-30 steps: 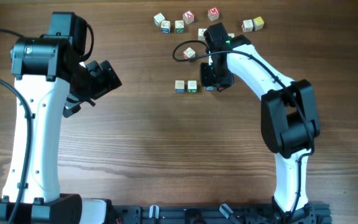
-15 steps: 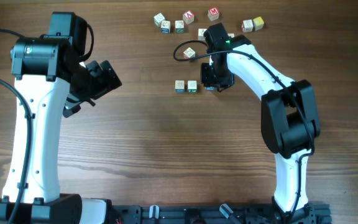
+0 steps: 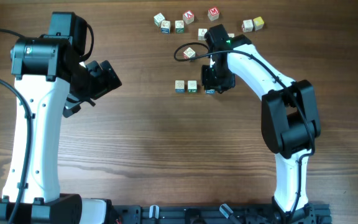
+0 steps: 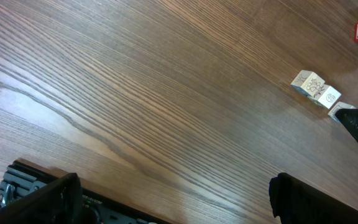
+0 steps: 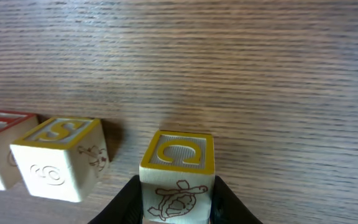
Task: Form a circle
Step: 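Lower the C block beside the S block and open the right gripper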
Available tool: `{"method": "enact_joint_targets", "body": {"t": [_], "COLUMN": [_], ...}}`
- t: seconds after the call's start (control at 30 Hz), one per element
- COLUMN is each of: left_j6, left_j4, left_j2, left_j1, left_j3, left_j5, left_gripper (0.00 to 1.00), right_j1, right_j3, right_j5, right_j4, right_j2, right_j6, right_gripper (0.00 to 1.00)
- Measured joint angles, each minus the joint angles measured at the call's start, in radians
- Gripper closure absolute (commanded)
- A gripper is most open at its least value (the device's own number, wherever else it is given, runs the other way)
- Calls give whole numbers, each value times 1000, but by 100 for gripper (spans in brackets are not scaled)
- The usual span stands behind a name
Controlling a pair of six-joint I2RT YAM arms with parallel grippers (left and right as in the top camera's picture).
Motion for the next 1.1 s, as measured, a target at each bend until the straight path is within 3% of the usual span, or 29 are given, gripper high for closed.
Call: {"method": "enact_joint_targets", "body": {"t": [0.87, 0.93, 1.0, 1.1], "left_j6": [0, 0, 0, 0], "left_j4": [0, 0, 0, 0], "left_j2": [0, 0, 0, 0], "left_j1": [0, 0, 0, 0], "left_j3": [0, 0, 0, 0], "left_j5": [0, 0, 0, 0], "left_gripper": [0, 0, 0, 0], "right_j1": [0, 0, 0, 0], "right_j3": [0, 0, 0, 0], "right_j5": [-70, -76, -81, -84], "right_j4": [55, 55, 55, 56], "right_j2": [0, 0, 0, 0], "right_j6": [2, 2, 2, 2], "right_gripper": [76, 74, 65, 64]}}
